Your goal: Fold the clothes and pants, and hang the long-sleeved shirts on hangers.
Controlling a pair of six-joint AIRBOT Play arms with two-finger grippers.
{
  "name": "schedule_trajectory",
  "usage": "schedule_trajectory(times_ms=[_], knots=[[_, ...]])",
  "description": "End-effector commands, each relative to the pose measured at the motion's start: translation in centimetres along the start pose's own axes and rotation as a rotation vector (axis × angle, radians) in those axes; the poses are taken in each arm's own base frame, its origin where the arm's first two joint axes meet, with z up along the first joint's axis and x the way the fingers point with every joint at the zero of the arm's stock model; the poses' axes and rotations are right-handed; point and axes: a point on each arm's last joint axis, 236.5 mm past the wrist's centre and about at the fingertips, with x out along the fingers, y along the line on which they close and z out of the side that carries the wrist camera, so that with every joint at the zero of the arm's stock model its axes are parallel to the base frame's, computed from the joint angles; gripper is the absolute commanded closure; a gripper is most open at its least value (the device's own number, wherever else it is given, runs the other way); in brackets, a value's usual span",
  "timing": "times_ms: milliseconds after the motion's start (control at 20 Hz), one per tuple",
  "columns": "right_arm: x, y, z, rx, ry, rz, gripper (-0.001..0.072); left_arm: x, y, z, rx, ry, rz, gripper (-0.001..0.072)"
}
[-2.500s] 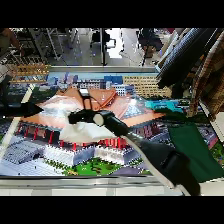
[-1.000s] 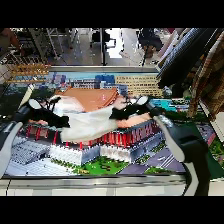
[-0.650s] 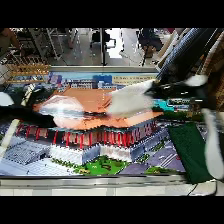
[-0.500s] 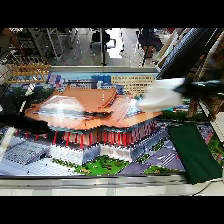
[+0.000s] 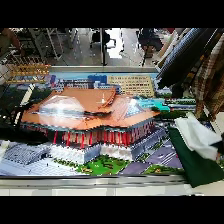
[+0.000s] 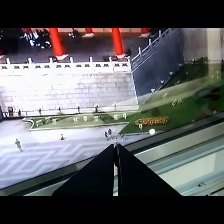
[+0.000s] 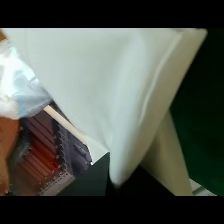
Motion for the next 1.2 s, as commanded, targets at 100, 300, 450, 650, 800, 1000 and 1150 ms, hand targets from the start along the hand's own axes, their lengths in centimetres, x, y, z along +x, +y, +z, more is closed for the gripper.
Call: schedule_trajectory(times_ms=[100,300,450,650,800,1000,1150], knots=[[0.4,-2.1,0.2,0.099,-0.033,0.033,0.069,0.0,0.5,1.3,-0.002,-0.063,0.021,0.0702],[-1.7,12.0,3.7,-0.045,-0.181,0.385,0.069,-0.1,0.3,2.1,-0.004,-0.094,0.013,0.0702],[-5.5,23.5,5.7,-0.123,-0.356,0.587,0.069,-0.1,0.3,2.0,-0.004,-0.093,0.012,0.0702],[-11.7,30.4,5.7,-0.178,-0.486,0.7,0.069,-0.1,0.3,2.0,-0.003,-0.09,0.012,0.0701],[-11.1,28.1,4.5,-0.239,-0.426,0.588,0.069,-0.1,0.3,2.1,0.017,-0.094,0.015,0.0701],[-5.7,15.6,3.5,-0.221,-0.262,0.136,0.0689,-0.1,0.4,2.0,0.024,-0.092,0.018,0.0702],[-4.4,7.5,2.1,-0.108,-0.195,-0.023,0.069,-0.1,0.4,2.0,0.023,-0.092,0.018,0.0702]])
